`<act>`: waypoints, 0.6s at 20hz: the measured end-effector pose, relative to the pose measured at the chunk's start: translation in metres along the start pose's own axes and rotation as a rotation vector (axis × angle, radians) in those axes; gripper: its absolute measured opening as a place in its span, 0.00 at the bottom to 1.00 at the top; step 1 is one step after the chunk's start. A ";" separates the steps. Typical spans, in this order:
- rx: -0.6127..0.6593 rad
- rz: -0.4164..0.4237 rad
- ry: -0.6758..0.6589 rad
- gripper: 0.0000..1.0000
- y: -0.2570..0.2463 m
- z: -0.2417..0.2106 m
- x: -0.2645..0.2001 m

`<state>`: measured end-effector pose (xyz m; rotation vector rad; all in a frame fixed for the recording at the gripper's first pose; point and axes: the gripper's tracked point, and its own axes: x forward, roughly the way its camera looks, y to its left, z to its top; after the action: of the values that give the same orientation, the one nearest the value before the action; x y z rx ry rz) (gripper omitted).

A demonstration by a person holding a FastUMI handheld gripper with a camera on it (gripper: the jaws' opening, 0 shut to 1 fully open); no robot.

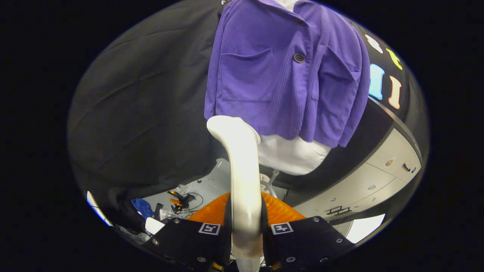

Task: Iron the clothes twice with a garment steamer, once on the left side and once on the right side.

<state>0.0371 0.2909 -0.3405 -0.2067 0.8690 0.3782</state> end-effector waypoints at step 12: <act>0.140 -0.073 -0.382 0.34 -0.140 0.038 -0.195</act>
<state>0.0065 0.1285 -0.1619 -0.0330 0.5076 0.2751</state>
